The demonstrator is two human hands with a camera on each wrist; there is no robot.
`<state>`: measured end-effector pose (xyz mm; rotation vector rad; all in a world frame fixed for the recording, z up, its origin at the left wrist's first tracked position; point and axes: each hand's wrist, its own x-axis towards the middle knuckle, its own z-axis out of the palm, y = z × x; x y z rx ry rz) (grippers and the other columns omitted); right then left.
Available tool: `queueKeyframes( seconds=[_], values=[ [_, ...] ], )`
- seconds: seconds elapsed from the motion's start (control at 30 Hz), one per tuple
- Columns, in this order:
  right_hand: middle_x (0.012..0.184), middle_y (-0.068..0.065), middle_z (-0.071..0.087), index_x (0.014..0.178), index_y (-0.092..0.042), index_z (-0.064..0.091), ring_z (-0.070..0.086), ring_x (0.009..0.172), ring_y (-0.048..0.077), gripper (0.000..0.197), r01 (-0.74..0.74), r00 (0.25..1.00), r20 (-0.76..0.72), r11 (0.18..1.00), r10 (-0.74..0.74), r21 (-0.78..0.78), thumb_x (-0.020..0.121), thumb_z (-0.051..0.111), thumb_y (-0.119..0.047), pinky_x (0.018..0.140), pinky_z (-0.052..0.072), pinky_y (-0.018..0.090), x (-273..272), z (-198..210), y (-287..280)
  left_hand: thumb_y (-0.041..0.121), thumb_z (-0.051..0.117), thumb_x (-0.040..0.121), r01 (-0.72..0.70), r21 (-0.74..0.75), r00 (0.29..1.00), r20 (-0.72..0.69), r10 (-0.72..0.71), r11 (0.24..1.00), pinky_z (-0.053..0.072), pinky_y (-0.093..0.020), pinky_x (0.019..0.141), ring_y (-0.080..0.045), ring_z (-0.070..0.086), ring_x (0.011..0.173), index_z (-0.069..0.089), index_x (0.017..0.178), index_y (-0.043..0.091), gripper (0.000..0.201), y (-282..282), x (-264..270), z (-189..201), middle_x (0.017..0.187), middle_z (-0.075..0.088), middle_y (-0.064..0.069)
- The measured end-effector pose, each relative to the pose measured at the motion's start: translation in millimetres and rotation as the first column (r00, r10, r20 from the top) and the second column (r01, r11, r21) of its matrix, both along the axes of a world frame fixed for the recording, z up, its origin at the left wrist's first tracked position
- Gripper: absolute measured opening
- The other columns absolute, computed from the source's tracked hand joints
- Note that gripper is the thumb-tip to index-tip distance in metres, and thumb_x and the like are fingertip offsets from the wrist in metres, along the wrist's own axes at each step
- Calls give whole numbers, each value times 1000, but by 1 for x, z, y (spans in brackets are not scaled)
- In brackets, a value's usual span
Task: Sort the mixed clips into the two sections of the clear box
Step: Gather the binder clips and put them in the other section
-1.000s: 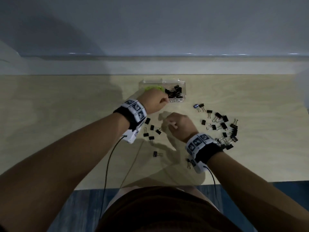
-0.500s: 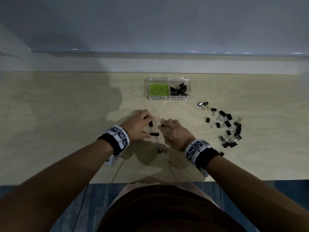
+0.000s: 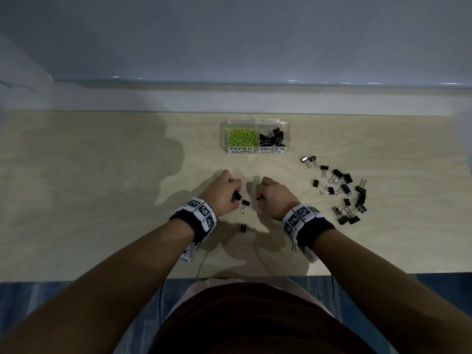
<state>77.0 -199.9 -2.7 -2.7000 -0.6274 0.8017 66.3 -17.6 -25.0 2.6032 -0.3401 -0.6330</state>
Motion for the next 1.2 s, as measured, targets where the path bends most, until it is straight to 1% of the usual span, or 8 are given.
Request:
queueKeyframes(
  seconds=[0.17,0.33,0.47,0.73,0.9,1.03,1.1,1.2],
  values=[
    [108,16,49,114,-8,55,57,90,36,30,-37,999,21,999,37,-14,84,54,-8,77,46,40,1,-2,2,22,59,81,-16,112,999,44,11,994,50,-37,83,-27,53,89,52,104,10,27,-10,0,3,118,39,-12],
    [115,16,49,132,-9,42,58,91,37,39,-88,995,36,996,89,-28,93,45,-18,74,45,39,0,-7,4,19,60,81,-11,120,999,43,6,993,48,-36,80,-29,53,92,49,108,12,29,-12,-1,4,115,43,-12],
    [113,17,49,128,-7,43,58,89,39,36,-73,997,26,996,75,-55,99,35,-27,69,41,38,5,-4,8,17,62,79,-60,54,998,0,60,997,44,-33,75,-29,54,87,52,104,13,28,-10,3,5,107,49,-10],
    [104,14,52,108,-7,52,58,78,38,21,-115,989,100,993,113,14,96,40,-19,62,41,37,9,-7,4,12,63,75,-68,-11,998,1,68,998,49,-33,73,-25,59,85,58,92,12,17,-4,16,5,93,64,-6],
    [105,16,56,105,-6,52,57,89,36,20,47,998,34,994,-51,102,88,47,-15,74,48,39,12,6,-4,13,66,78,-123,-136,992,-46,118,983,53,-34,74,-21,63,81,60,90,12,13,-15,34,22,89,66,-5],
    [82,5,51,81,-7,59,51,73,23,12,236,971,-18,957,-237,167,82,62,-18,65,38,27,17,7,-25,13,63,84,-169,-274,983,22,182,947,52,-24,72,-15,61,78,58,96,11,13,-40,72,48,94,65,-4],
    [75,1,53,72,-7,62,51,67,18,10,374,927,-54,900,-372,225,76,68,-14,63,39,23,21,5,-38,12,62,85,-174,-303,974,90,210,937,48,-22,72,-14,59,79,58,98,9,14,-53,95,58,96,66,-5],
    [72,5,65,69,-12,64,65,66,20,12,565,820,-128,753,-558,338,72,67,-1,61,53,26,38,11,-53,11,63,84,-207,-294,959,126,253,933,53,-29,74,-20,64,83,59,96,9,13,-70,125,63,98,68,-8]
  ],
)
